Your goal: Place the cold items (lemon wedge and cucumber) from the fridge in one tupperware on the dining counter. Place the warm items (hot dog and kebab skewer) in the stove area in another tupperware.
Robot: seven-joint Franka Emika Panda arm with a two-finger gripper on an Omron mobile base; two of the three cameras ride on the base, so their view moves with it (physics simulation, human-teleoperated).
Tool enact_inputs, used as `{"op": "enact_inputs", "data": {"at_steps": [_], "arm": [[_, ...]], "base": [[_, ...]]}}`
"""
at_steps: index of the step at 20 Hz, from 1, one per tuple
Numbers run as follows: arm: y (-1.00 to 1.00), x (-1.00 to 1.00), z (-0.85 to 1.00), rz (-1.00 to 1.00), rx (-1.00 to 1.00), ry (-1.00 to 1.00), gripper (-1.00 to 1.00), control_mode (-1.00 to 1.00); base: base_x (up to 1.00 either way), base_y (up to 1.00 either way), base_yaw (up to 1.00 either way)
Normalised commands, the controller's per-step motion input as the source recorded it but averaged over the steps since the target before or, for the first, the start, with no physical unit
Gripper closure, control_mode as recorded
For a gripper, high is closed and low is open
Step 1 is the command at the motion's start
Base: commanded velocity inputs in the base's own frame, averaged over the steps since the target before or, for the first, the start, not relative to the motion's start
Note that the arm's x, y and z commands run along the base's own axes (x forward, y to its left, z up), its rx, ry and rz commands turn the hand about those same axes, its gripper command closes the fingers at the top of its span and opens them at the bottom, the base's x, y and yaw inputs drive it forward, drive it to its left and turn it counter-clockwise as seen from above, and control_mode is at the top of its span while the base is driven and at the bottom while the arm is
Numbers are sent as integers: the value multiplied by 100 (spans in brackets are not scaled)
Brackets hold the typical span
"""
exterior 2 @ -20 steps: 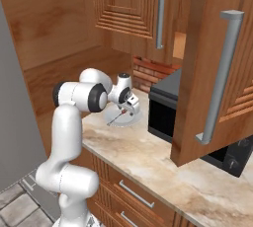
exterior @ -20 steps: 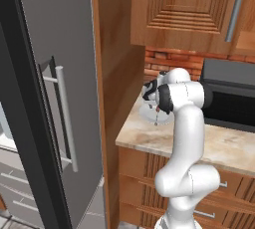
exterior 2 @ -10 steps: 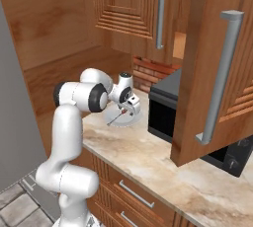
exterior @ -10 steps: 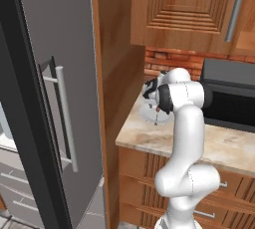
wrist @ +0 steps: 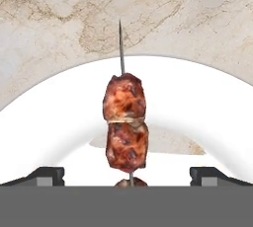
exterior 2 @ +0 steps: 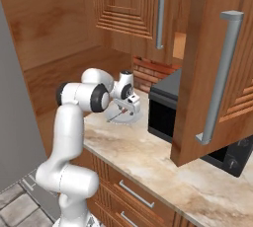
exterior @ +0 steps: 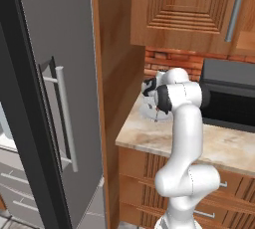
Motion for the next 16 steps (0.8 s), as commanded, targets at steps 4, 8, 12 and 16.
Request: {"op": "enact_inputs", "data": {"at_steps": [4,8,12,16], "arm": [[11,0,-39,0,0,1,100,-100],[13,-1,-31,0,0,0,100,-100],[12,-6,-17,0,0,-1,100,-100],[13,-7,-4,-3,0,-4,100,-100]], "base": [[0,0,0],[0,0,0],[0,0,0],[0,0,0]]}}
